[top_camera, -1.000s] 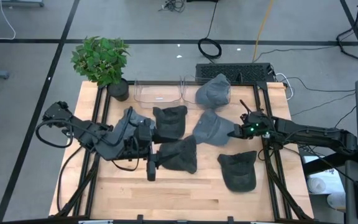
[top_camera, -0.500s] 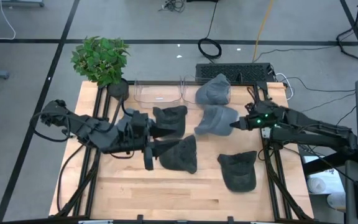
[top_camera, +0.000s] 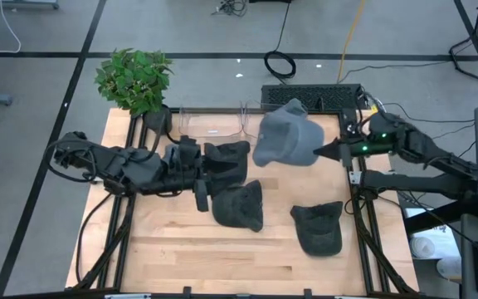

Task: Pick & Place hat
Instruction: Put the right blue cap into the right transparent bin

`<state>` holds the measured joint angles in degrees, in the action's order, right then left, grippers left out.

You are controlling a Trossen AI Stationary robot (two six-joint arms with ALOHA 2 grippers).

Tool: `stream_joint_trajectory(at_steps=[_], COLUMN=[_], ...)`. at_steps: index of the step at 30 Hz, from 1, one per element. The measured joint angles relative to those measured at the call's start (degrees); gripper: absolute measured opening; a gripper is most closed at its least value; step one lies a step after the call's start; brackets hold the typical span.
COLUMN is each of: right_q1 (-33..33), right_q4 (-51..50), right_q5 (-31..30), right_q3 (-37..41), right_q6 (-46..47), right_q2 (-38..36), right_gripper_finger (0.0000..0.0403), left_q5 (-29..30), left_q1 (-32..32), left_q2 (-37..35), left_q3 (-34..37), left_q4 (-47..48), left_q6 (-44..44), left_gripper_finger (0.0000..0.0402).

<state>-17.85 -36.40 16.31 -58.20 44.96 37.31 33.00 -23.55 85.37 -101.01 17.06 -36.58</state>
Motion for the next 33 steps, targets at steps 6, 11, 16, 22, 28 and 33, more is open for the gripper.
stream_joint_trajectory(at_steps=[6, 11, 16, 22, 28, 33], right_q1=[0.99, 2.49, 3.96, 5.73, 7.89, 9.96], right_q4=[0.06, 4.39, 8.03, 10.96, 19.9, 23.73], right_q5=[1.89, 1.86, 1.79, 0.13, -0.01, -1.31], right_q3=[-8.8, -16.18, -22.4, -26.67, -26.71, -26.71], right_q6=[-7.69, -13.5, -17.23, -20.27, -20.65, -21.76], right_q2=[4.44, 7.75, 10.27, 12.44, 14.87, 18.38], right_gripper_finger=[0.0, 0.0, 0.0, 0.0, 0.0, 0.0], left_q5=[-0.02, 0.43, 0.62, 4.95, 10.07, 10.47], left_q1=[-0.05, -0.05, -0.05, -0.05, 0.16, 0.76], left_q2=[-0.43, -0.54, -0.53, -0.49, -0.47, -0.47], left_q3=[0.0, 0.0, 0.0, 0.0, 0.0, 0.0], left_q4=[-2.34, -4.31, -7.1, -12.12, -14.29, -16.33], left_q6=[-0.14, -1.11, -1.71, -1.26, -0.8, 0.06], left_gripper_finger=[0.0225, 0.0225, 0.0225, 0.0225, 0.0225, 0.0225])
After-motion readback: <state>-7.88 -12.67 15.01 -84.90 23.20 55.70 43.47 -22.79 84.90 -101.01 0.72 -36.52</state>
